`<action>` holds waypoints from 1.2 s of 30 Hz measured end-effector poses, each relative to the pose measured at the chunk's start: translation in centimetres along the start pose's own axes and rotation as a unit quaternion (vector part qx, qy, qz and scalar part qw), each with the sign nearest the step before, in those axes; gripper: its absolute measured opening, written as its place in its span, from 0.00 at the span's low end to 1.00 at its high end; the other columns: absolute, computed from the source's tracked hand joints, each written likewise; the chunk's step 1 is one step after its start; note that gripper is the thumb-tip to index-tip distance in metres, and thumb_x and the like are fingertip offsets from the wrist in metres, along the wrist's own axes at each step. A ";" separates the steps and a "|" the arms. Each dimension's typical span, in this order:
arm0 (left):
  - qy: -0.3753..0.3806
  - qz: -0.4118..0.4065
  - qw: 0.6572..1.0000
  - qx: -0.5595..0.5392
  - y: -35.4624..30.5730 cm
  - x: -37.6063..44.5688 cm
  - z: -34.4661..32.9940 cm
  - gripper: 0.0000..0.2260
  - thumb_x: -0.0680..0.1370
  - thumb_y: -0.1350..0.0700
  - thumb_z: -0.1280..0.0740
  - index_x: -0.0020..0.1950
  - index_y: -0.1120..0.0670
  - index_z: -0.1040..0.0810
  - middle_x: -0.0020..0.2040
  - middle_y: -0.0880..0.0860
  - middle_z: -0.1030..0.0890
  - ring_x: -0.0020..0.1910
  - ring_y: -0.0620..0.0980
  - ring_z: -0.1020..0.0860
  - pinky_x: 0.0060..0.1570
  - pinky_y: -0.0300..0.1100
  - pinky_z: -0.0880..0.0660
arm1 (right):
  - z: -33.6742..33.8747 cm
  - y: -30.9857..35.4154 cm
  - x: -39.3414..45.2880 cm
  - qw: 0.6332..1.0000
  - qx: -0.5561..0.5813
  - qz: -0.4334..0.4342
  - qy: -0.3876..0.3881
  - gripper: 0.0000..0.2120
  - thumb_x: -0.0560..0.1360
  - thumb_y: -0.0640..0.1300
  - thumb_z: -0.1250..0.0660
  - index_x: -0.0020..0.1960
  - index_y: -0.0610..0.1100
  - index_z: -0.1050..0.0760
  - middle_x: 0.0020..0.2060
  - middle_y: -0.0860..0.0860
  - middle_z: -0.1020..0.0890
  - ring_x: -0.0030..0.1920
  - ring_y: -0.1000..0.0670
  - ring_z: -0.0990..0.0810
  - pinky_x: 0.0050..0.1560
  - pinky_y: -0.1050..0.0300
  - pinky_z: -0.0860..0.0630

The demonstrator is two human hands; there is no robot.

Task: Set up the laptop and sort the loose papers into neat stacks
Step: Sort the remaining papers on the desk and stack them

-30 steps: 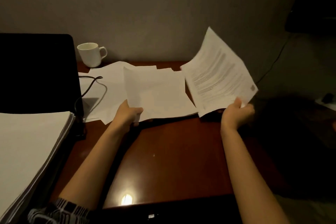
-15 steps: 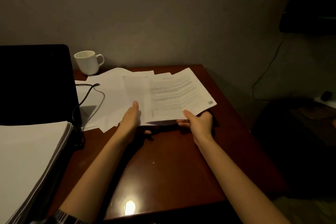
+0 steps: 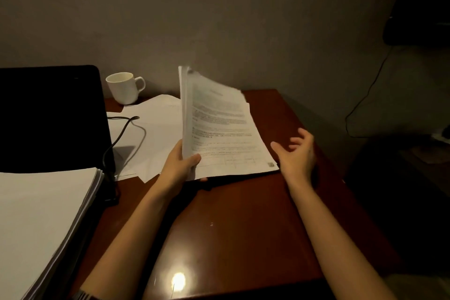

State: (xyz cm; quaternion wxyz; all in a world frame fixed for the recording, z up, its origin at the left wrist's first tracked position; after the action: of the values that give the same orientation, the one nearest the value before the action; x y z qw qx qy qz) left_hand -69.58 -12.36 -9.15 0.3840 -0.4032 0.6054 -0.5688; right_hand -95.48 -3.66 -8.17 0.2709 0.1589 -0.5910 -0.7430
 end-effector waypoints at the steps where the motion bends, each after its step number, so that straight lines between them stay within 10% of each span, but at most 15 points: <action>1: 0.010 -0.016 1.000 -0.004 -0.4 -0.2 -0.2 0.17 0.79 0.66 0.39 0.66 0.52 0.33 0.58 0.56 0.21 0.52 0.59 0.18 0.39 0.59 0.20 | 0.2 -0.4 0.8 1.000 -0.004 -0.015 0.016 0.36 0.69 0.44 0.25 0.72 0.46 0.38 0.62 0.48 0.26 0.60 0.48 0.25 0.54 0.56 0.27; 6: 0.035 -0.081 0.995 0.038 -2.2 -0.8 -1.6 0.16 0.79 0.59 0.37 0.65 0.46 0.32 0.59 0.51 0.22 0.57 0.52 0.20 0.49 0.51 0.20 | -2.0 0.0 2.2 0.957 0.123 -0.045 0.258 0.40 0.69 0.53 0.28 0.75 0.42 0.41 0.63 0.46 0.23 0.60 0.48 0.22 0.58 0.53 0.25; 8: 0.035 -0.107 0.990 0.083 -2.3 -1.0 -2.1 0.16 0.80 0.59 0.38 0.67 0.47 0.33 0.60 0.51 0.23 0.57 0.50 0.20 0.51 0.52 0.20 | -2.0 2.0 2.2 0.940 0.188 0.002 0.284 0.27 0.72 0.47 0.31 0.68 0.41 0.31 0.56 0.47 0.18 0.54 0.48 0.18 0.52 0.50 0.20; 12: -0.048 -0.182 0.971 0.147 -4.0 -1.1 -2.0 0.13 0.79 0.53 0.36 0.63 0.47 0.30 0.57 0.46 0.22 0.56 0.47 0.22 0.51 0.48 0.20 | -0.8 4.9 1.4 0.936 0.260 0.083 0.223 0.08 0.76 0.38 0.35 0.55 0.44 0.26 0.51 0.48 0.17 0.51 0.49 0.17 0.45 0.54 0.19; 18: -0.161 -0.257 0.937 0.174 -7.5 -1.2 -1.2 0.09 0.77 0.55 0.32 0.56 0.50 0.27 0.50 0.40 0.23 0.48 0.37 0.22 0.43 0.31 0.22 | 0.2 6.4 0.4 0.941 0.272 0.143 0.144 0.07 0.76 0.38 0.34 0.53 0.42 0.26 0.51 0.49 0.18 0.51 0.51 0.18 0.47 0.56 0.19; 25: -0.165 -0.220 0.950 0.148 -5.4 -1.4 0.0 0.09 0.75 0.54 0.30 0.52 0.50 0.28 0.50 0.46 0.21 0.49 0.45 0.20 0.44 0.39 0.20 | -0.4 3.1 -1.2 0.948 0.232 0.116 0.187 0.07 0.74 0.39 0.31 0.51 0.45 0.25 0.48 0.49 0.17 0.49 0.50 0.16 0.42 0.56 0.19; 36: -0.236 -0.269 0.926 0.124 -5.2 -3.3 0.1 0.13 0.78 0.60 0.34 0.59 0.53 0.34 0.50 0.40 0.27 0.47 0.26 0.26 0.41 0.25 0.26 | -1.6 5.4 -2.2 0.956 0.210 0.140 0.151 0.04 0.75 0.43 0.32 0.47 0.49 0.26 0.44 0.53 0.19 0.44 0.54 0.18 0.40 0.63 0.20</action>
State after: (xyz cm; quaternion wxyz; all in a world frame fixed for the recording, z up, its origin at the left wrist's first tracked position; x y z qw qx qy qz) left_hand -68.00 -9.51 -3.95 0.3956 -0.6224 0.2909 -0.6095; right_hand -91.68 -4.41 -3.58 0.4188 0.2385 -0.7020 -0.5244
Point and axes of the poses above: each hand's wrist, its own x-axis towards the middle knuckle, its own z-axis out of the back of the hand, y = z × x, the point moved 8 cm from there along x, towards the middle knuckle
